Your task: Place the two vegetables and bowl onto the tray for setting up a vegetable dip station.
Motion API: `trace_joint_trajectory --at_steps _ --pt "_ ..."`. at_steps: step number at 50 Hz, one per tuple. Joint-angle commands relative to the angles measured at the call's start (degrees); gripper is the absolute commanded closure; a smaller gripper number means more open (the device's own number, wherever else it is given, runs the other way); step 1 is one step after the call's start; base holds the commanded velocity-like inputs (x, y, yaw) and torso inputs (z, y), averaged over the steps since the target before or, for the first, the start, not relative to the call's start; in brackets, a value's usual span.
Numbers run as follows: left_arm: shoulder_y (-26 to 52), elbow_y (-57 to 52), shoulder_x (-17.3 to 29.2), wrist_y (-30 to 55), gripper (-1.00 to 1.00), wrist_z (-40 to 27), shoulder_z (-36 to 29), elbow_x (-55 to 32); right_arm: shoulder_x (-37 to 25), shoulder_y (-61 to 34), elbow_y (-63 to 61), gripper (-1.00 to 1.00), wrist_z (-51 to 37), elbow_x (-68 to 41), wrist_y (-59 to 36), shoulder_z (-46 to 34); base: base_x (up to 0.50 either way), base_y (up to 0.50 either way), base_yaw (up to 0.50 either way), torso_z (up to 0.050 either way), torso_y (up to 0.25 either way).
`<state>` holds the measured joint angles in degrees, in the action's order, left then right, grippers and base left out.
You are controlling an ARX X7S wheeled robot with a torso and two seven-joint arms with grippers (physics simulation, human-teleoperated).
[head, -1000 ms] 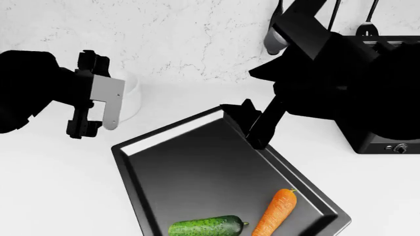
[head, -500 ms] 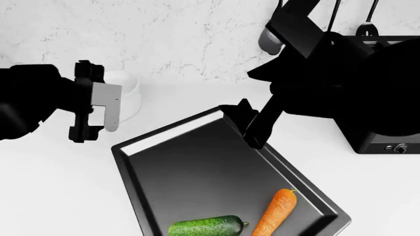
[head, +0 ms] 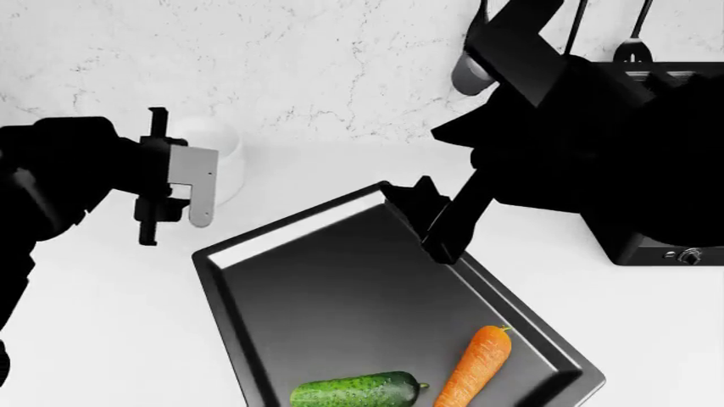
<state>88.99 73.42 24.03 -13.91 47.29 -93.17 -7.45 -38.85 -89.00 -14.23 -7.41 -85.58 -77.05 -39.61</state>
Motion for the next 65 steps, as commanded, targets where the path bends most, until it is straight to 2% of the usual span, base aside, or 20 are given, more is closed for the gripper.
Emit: trace_joint_trajectory --at_steps 1,9,11,14,17,24,35,44,53,65 --pt "-0.14 1.44 -0.71 -1.46 1.0 1.14 2.38 1.32 -0.26 -1.13 0.38 -1.0 -0.4 -1.31 -0.37 -0.03 0.0 0.0 0.0 0.0 0.0" --pt "3.83 1.07 -0.3 -1.07 1.0 3.56 3.64 1.38 -0.48 -0.61 0.04 -1.0 0.13 -0.71 0.69 -0.16 0.0 0.0 0.0 0.0 0.0" --pt "5.41 -5.03 2.02 3.11 1.0 4.25 3.52 1.38 -0.59 0.74 -0.71 -1.0 0.36 -0.07 1.76 -0.22 0.0 0.0 0.0 0.0 0.0" --pt "7.47 -20.87 8.16 13.06 1.0 5.52 3.41 0.89 -0.83 1.79 -1.07 -1.0 1.1 0.64 2.78 -0.27 0.0 0.0 0.0 0.0 0.0" --pt "9.97 -27.65 10.62 17.07 1.0 6.82 3.71 0.5 -0.9 2.18 -0.81 -1.0 2.02 1.13 3.42 -0.34 0.0 0.0 0.0 0.0 0.0" --pt "14.6 -41.01 15.98 24.58 1.0 9.87 3.3 0.89 -0.6 2.6 -0.39 -1.0 4.65 3.54 5.09 -0.96 0.0 0.0 0.0 0.0 0.0" --pt "20.64 -56.33 21.52 32.49 1.0 13.64 5.08 -0.99 -0.44 0.54 0.12 -1.0 7.28 5.33 5.26 -1.77 0.0 0.0 0.0 0.0 0.0" --pt "25.01 -69.01 26.29 42.06 1.0 16.39 7.04 -4.0 1.55 -5.45 4.57 -1.0 14.38 10.56 4.83 -4.76 0.0 0.0 0.0 0.0 0.001" --pt "27.68 -75.95 26.6 47.48 1.0 19.52 8.93 -7.96 3.81 -15.92 12.42 -1.0 25.99 20.13 4.22 -12.09 0.0 0.0 0.0 0.0 0.001" --pt "21.54 -74.48 20.49 42.33 1.0 14.74 13.88 -15.0 0.46 -19.5 8.09 -1.0 25.24 17.96 0.28 -11.49 0.0 0.0 0.0 0.0 0.002"
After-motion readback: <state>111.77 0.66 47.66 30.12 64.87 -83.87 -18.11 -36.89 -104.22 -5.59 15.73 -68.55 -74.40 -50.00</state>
